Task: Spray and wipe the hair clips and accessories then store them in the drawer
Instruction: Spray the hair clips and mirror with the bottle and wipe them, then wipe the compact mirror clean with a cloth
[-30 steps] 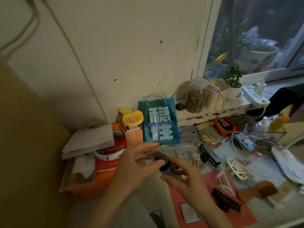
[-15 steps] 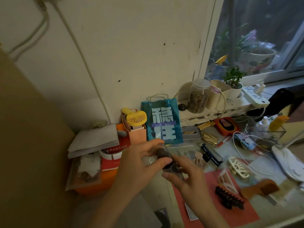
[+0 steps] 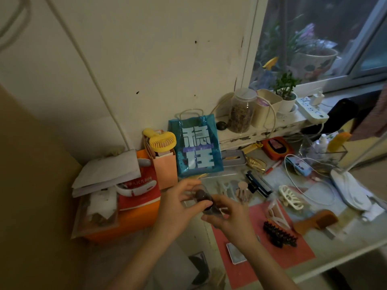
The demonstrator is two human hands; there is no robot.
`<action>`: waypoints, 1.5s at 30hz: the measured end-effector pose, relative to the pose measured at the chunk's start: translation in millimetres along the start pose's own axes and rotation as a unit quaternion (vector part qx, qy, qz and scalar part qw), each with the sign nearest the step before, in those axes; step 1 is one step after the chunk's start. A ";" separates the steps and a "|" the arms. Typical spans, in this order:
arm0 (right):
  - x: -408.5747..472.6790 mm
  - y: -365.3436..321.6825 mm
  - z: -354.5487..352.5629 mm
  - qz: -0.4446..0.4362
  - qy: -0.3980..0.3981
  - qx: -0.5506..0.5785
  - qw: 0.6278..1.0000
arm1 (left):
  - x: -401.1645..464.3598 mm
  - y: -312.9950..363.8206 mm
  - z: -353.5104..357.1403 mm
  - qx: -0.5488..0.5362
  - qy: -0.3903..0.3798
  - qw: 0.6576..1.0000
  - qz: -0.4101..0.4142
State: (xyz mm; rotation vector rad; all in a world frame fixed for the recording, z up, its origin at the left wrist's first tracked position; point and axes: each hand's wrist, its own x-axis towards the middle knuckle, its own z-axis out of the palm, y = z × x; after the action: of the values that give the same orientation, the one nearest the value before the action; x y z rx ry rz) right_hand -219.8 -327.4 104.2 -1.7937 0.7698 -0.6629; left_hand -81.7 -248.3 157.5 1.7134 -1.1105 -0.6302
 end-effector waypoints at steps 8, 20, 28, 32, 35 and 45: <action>-1.6 69.2 11.7 0.090 -0.039 -0.017 0.995 | 4.8 -63.3 48.3 0.022 -0.049 0.994 -0.092; -6.7 74.3 129.8 0.097 -0.181 -0.008 0.979 | -65.9 -121.1 -16.7 -0.033 0.145 0.963 -0.225; -11.9 44.8 233.5 0.096 -0.243 0.052 0.964 | -118.5 -172.8 -89.7 -0.110 0.286 0.916 -0.259; -12.0 43.8 277.5 0.102 -0.249 0.060 0.961 | -129.4 -196.3 -116.9 -0.145 0.330 0.894 -0.267; -10.2 44.9 301.8 0.090 -0.246 0.062 0.963 | -131.2 -212.6 -129.4 -0.146 0.339 0.890 -0.268; -6.6 63.2 328.2 0.078 -0.215 0.041 0.973 | -132.3 -248.7 -135.5 -0.157 0.328 0.893 -0.264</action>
State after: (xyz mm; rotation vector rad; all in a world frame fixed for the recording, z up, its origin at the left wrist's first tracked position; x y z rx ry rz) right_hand 6.8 -145.2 -60.7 -1.6984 0.5696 -0.1849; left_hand 64.6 -40.6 -24.8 1.7393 -0.0521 -0.4580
